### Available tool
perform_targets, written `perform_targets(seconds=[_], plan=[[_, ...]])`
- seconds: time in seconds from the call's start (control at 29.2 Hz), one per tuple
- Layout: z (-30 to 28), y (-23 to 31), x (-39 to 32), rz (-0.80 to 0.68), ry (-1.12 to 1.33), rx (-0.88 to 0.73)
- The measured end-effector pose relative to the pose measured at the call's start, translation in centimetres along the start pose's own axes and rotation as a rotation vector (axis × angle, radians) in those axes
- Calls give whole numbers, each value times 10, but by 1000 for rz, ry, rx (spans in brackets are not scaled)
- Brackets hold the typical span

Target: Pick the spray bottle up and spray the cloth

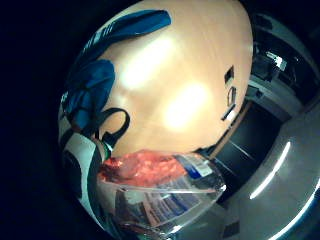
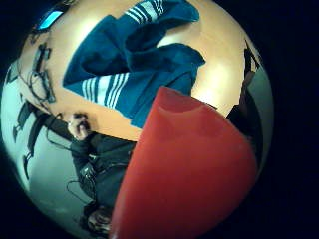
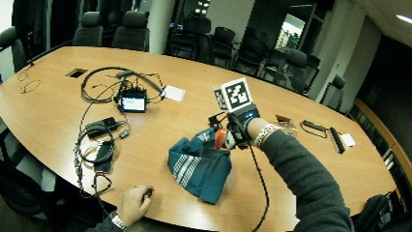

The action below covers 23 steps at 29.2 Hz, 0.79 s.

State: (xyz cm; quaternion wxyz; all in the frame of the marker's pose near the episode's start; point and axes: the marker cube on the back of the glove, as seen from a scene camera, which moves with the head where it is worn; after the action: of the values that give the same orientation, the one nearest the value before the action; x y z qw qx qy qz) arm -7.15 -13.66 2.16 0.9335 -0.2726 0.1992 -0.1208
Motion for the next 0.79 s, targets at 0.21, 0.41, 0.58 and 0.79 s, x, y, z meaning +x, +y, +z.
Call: perform_targets(seconds=[0.21, 0.41, 0.58, 0.79], plan=[[30, -9, -18, -14, 91, -46], [40, -4, -26, -82, 18, -50], [14, 15, -34, -204, -203, 47], [-24, 38, -44, -339, -448, 184]])
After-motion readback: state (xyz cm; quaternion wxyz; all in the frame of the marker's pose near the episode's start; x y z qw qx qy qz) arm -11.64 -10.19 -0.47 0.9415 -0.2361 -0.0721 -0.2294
